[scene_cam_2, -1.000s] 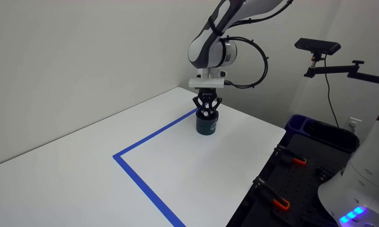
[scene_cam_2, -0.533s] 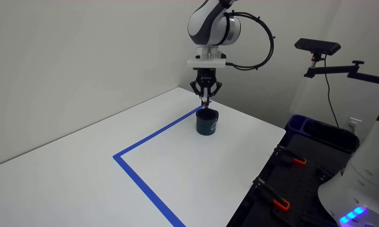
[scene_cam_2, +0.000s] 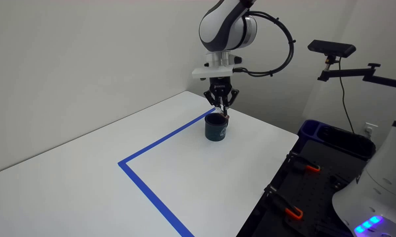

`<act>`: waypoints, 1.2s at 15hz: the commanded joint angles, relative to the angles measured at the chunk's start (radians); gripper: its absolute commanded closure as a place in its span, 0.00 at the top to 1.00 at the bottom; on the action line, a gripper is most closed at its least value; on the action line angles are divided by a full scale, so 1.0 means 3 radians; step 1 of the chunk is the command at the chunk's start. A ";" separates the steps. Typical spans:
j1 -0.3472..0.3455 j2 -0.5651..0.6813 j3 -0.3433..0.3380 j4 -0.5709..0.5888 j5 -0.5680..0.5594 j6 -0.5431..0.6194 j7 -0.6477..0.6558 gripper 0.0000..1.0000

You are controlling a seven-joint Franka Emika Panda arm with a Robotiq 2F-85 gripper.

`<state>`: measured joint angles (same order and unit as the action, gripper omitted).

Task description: Remove the red marker from the mug.

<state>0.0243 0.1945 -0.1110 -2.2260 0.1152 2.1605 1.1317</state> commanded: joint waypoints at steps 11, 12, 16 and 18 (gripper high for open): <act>0.0151 0.0149 -0.0081 -0.1074 -0.0693 0.1650 0.1524 0.05; 0.0191 0.0195 -0.0136 -0.1119 -0.0822 0.1834 0.1633 0.05; 0.0416 0.0376 -0.0435 -0.1213 -0.1181 0.2429 0.1930 0.05; 0.0527 0.0419 -0.0555 -0.1249 -0.1188 0.2620 0.1930 0.44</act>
<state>0.1267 0.3169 -0.2235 -2.5735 -0.2202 2.8629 1.6772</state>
